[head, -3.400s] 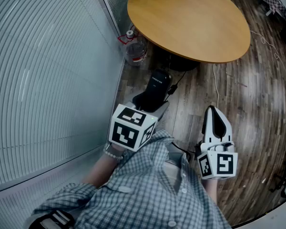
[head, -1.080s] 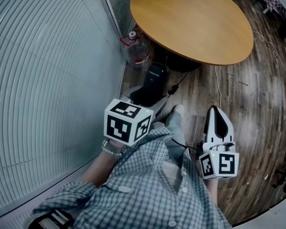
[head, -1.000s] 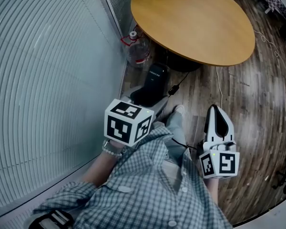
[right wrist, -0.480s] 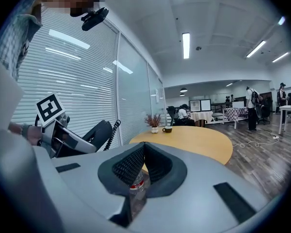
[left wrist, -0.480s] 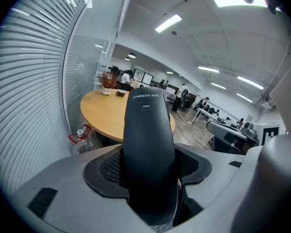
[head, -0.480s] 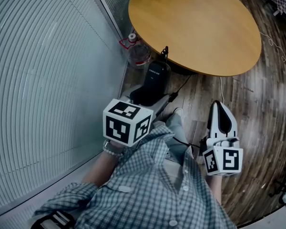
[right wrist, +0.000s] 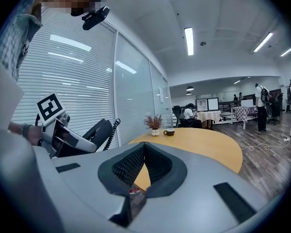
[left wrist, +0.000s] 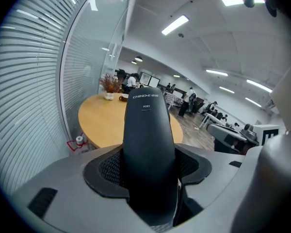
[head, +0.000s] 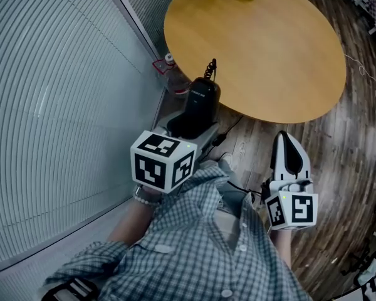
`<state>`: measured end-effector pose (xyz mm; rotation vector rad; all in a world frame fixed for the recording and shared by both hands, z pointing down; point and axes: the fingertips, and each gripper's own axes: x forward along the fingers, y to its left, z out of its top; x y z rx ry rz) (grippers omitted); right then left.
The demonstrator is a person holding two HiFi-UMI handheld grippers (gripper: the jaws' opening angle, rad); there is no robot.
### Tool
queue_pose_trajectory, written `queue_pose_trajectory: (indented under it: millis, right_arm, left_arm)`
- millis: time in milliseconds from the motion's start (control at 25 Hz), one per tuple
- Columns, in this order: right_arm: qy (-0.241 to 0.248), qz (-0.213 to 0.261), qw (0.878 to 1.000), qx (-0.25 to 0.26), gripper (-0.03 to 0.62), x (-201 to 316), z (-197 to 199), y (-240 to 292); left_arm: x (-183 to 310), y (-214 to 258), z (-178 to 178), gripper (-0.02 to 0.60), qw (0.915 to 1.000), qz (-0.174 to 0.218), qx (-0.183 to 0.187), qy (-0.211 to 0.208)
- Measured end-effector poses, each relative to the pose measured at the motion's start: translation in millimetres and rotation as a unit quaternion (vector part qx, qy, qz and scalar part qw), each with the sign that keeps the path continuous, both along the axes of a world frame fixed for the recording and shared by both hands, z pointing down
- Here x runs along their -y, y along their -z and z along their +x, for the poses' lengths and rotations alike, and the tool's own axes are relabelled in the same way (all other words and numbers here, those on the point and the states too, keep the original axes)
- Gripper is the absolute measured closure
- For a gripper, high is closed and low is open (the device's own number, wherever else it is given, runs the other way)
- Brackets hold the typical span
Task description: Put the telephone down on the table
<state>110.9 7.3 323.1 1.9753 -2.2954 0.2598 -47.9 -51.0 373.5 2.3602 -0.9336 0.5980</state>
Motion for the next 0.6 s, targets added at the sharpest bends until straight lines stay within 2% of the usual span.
queue_pose_trajectory:
  millis: [320, 600]
  right_arm:
    - [0.032, 0.004, 0.999, 0.002, 0.586, 43, 46, 11]
    - [0.044, 0.007, 0.999, 0.005, 0.586, 67, 74, 6]
  left_arm:
    - [36, 15, 39, 0.301, 0.9993, 0.009, 0.002, 0.037]
    - [57, 16, 59, 0.301, 0.9982, 0.017, 0.006, 0.058]
